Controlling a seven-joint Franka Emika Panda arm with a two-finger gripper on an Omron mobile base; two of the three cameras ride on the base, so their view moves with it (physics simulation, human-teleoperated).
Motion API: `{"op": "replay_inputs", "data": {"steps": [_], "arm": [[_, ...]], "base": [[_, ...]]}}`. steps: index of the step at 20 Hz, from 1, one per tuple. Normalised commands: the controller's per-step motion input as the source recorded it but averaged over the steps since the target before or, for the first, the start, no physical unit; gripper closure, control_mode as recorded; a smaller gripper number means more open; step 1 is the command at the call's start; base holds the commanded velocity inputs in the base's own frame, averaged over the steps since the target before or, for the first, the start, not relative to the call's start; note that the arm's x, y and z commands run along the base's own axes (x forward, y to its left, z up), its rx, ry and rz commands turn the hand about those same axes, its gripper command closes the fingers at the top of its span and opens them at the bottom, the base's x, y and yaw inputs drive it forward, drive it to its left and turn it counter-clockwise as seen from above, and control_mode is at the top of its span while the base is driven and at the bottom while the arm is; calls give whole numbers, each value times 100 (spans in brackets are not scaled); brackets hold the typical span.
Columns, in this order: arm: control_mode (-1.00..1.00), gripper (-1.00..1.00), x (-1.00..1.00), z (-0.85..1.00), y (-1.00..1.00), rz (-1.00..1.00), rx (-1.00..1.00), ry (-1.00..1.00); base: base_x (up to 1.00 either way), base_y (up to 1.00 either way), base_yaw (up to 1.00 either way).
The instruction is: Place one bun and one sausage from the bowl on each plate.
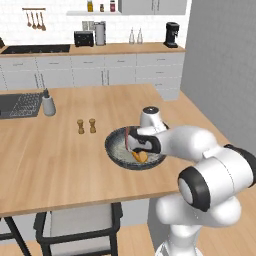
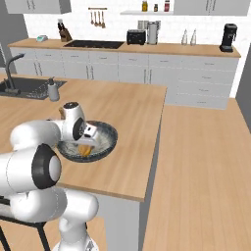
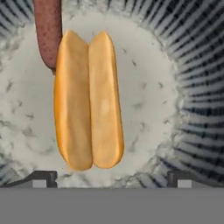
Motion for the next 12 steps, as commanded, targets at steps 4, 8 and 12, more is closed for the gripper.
{"op": "replay_inputs", "data": {"steps": [4,8,12], "arm": [[-100,-100,61,-2,13,-1,4,0],[-100,-100,15,-31,6,-1,5,0],[-100,-100,1,-62,0,0,5,0]], "base": [[0,0,0],[0,0,0],[0,0,0]]}}
